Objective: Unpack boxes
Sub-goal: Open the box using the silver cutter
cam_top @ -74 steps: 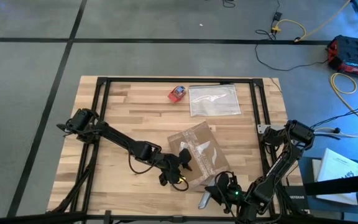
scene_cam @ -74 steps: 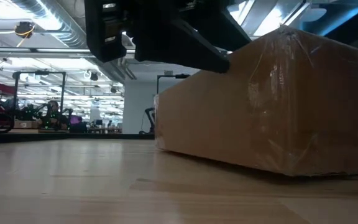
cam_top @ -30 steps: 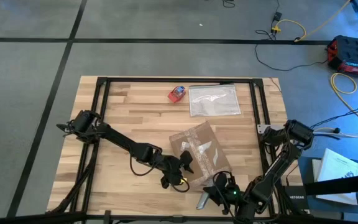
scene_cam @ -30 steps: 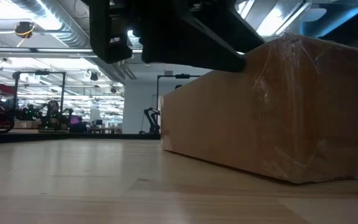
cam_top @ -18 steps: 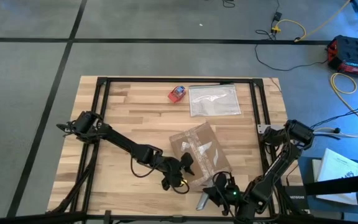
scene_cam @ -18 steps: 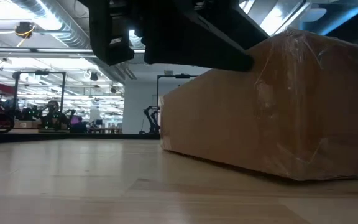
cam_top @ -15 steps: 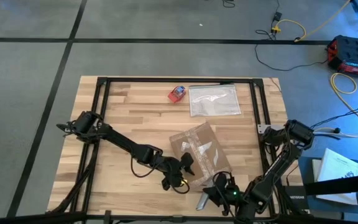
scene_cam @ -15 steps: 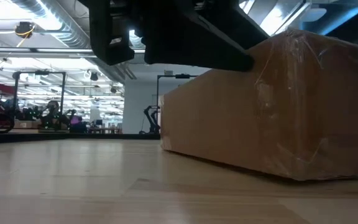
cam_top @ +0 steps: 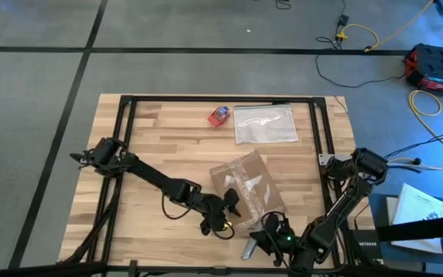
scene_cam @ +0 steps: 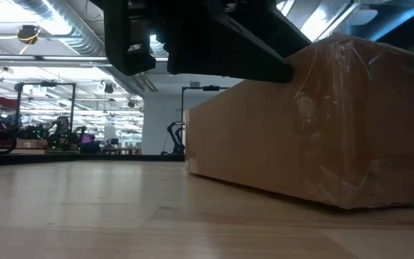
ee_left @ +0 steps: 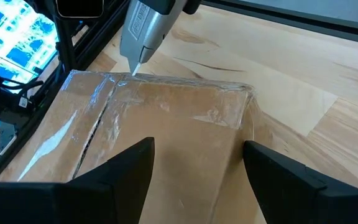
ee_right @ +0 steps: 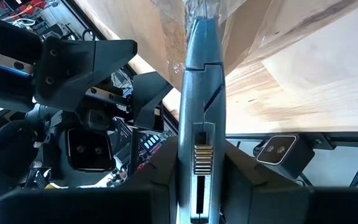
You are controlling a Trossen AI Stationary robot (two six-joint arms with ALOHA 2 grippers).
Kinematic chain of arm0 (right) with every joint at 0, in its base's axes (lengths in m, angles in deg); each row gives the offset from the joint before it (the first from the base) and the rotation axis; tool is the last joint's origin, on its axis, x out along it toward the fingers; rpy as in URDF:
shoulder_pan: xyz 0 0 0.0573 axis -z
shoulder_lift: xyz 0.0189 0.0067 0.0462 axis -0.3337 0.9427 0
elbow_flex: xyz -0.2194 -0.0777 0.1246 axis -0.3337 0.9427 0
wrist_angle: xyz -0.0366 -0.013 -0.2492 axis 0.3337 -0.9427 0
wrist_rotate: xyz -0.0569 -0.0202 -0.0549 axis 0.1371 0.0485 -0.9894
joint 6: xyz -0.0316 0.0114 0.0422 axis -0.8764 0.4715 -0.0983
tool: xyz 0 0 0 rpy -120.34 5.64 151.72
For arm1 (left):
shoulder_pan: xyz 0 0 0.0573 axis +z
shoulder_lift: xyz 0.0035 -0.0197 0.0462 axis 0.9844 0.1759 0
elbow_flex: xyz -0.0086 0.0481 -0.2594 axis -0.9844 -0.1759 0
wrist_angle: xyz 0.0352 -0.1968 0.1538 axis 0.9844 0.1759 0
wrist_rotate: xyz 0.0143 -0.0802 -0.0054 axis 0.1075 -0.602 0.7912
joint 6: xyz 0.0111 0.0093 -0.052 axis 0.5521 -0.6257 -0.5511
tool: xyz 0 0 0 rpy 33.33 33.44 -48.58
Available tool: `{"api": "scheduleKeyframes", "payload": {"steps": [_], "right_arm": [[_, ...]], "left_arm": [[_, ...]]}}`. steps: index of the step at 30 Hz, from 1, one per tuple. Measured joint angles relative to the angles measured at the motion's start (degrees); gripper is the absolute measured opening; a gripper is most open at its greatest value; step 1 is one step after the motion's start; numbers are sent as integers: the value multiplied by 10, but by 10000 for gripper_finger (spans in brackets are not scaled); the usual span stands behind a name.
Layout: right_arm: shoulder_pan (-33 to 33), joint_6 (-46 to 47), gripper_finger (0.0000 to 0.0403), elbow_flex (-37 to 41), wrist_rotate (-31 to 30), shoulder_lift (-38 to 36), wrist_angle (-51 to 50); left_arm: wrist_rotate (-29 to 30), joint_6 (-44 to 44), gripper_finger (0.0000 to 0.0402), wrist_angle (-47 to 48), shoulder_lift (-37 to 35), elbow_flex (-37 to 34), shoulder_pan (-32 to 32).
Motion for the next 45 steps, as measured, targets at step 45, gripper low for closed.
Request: {"api": "scheduleKeyframes", "payload": {"steps": [45], "right_arm": [[-43, -88, 61, 0, 31, 0, 109]], "left_arm": [[64, -64, 234, 62, -13, 0, -3]]}}
